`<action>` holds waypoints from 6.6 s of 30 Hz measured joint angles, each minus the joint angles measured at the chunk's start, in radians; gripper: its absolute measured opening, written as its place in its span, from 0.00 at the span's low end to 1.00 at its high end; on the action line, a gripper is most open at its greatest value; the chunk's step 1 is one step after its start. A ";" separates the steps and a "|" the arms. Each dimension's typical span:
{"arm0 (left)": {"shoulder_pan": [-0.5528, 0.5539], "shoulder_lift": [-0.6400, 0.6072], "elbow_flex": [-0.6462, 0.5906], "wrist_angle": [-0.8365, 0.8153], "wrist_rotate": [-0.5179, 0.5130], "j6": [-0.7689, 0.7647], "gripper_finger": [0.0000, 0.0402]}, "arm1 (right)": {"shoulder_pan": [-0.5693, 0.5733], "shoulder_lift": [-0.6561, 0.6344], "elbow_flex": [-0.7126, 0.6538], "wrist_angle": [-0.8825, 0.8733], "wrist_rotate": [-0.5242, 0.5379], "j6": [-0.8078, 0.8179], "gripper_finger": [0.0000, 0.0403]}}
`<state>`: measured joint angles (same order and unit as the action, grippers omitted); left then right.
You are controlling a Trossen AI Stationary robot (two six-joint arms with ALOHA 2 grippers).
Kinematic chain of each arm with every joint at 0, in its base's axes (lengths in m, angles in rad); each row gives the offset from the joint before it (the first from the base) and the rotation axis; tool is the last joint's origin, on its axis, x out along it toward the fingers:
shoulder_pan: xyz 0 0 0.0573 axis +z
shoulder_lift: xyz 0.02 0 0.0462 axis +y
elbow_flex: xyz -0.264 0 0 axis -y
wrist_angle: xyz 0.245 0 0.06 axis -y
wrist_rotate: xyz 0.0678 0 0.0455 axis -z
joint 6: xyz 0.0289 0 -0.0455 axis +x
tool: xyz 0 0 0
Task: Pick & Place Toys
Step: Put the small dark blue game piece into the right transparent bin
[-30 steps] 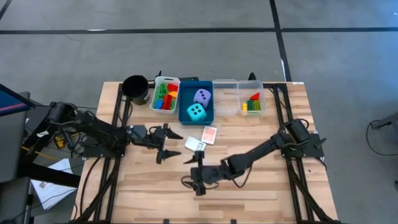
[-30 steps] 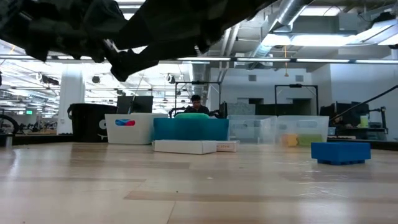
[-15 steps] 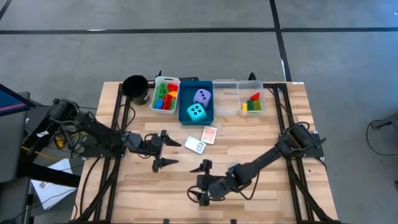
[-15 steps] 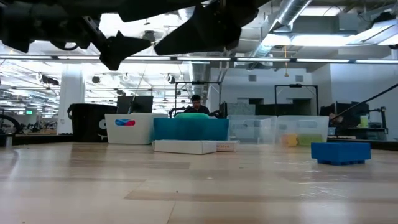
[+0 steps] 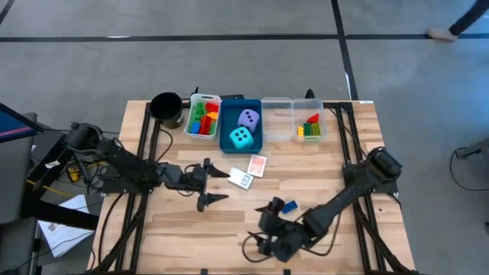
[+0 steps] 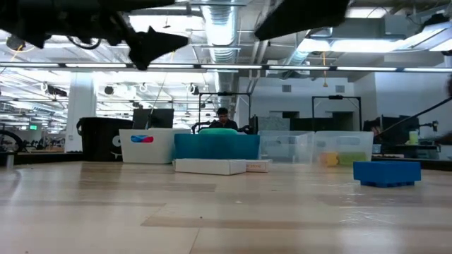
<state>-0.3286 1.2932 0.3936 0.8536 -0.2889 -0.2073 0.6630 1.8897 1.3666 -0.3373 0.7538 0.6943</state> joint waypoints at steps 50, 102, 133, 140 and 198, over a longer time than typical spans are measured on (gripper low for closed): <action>-0.002 0.448 0.394 -0.090 0.067 -0.055 0.88 | -0.113 -0.059 -0.288 -0.538 -0.465 -0.209 0.85; -0.001 0.042 0.361 -0.399 0.004 0.129 0.88 | -0.048 -0.060 0.124 -0.724 0.289 -0.054 0.32; -0.006 0.121 0.361 -0.168 0.110 0.515 0.88 | -0.069 -0.060 0.207 -0.348 0.424 -0.286 0.32; -0.004 0.121 0.361 -0.146 0.132 0.517 0.80 | -0.069 -0.060 0.207 -0.329 0.419 -0.287 0.32; -0.007 0.101 0.362 -0.202 0.075 0.510 0.34 | 0.153 -0.052 0.202 -0.519 0.416 0.073 0.93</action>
<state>-0.3360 1.3942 0.7555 0.6521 -0.2134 0.3023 0.8162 1.8375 1.5686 -0.8565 1.1701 0.7672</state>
